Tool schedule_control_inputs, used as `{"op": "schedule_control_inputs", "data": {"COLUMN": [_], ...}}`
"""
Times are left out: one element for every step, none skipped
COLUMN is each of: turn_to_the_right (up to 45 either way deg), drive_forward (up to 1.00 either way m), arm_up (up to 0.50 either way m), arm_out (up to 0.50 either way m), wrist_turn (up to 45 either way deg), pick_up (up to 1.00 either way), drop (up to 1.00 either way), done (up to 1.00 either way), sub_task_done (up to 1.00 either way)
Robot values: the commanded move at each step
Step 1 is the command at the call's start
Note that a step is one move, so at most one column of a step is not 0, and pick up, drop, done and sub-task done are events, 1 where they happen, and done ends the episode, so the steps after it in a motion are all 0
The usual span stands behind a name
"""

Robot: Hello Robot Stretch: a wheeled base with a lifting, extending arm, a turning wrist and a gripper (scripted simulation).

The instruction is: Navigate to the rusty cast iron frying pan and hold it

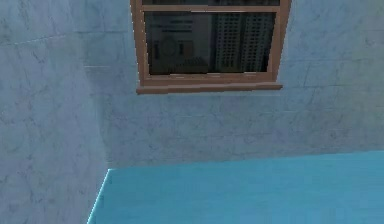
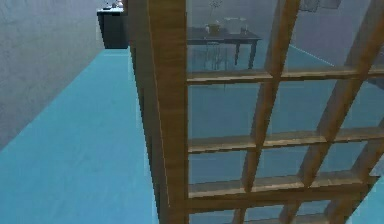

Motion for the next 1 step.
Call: {"op": "schedule_control_inputs", "data": {"turn_to_the_right": [0.0], "drive_forward": [0.2], "arm_up": [0.0], "arm_out": [0.0], "wrist_turn": [0.0], "pick_up": [0.0], "drop": [0.0], "done": [0.0], "sub_task_done": [0.0]}}
